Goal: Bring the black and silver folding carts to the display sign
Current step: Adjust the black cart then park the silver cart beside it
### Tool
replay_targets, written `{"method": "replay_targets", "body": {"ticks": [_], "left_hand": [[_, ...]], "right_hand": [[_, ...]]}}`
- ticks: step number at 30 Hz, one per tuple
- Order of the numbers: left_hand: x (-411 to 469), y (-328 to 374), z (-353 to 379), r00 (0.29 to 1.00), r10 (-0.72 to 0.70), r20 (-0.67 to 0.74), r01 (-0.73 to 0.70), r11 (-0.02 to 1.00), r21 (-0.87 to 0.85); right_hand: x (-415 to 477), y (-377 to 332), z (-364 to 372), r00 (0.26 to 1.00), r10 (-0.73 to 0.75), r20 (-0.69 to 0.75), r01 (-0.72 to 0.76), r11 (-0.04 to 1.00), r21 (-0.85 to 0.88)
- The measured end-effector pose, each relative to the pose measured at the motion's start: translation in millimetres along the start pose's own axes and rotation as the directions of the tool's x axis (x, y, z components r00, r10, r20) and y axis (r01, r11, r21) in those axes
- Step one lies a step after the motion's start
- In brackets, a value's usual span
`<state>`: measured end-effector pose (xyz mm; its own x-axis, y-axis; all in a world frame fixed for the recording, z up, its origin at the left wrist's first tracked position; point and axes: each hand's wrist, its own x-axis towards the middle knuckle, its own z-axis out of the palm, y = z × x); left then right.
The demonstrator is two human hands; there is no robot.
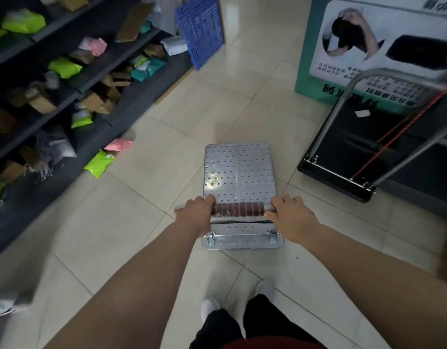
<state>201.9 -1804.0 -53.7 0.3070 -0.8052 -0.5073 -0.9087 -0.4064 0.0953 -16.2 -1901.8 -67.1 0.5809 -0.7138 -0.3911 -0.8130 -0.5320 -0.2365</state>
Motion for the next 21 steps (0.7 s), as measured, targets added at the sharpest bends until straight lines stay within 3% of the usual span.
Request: {"method": "replay_targets", "body": {"ticks": [4,7,21], "left_hand": [[1.6,0.0,7.7,0.995,0.100,-0.019,-0.101,0.984,-0.148],[4.6,0.4,14.8,0.993,0.071,-0.095,-0.089,0.976,-0.199],[24.0,-68.4,-0.5,0.975,0.200,-0.096,-0.208,0.975,-0.081]], "right_hand": [[-6.5,9.3,4.4,0.999,0.048,-0.018,-0.047,0.997,0.069],[-8.1,9.9,7.5,0.999,0.046,-0.011,-0.045,0.992,0.116],[1.7,-60.9,27.8,0.984,0.162,-0.069,-0.146,0.970,0.194]]}}
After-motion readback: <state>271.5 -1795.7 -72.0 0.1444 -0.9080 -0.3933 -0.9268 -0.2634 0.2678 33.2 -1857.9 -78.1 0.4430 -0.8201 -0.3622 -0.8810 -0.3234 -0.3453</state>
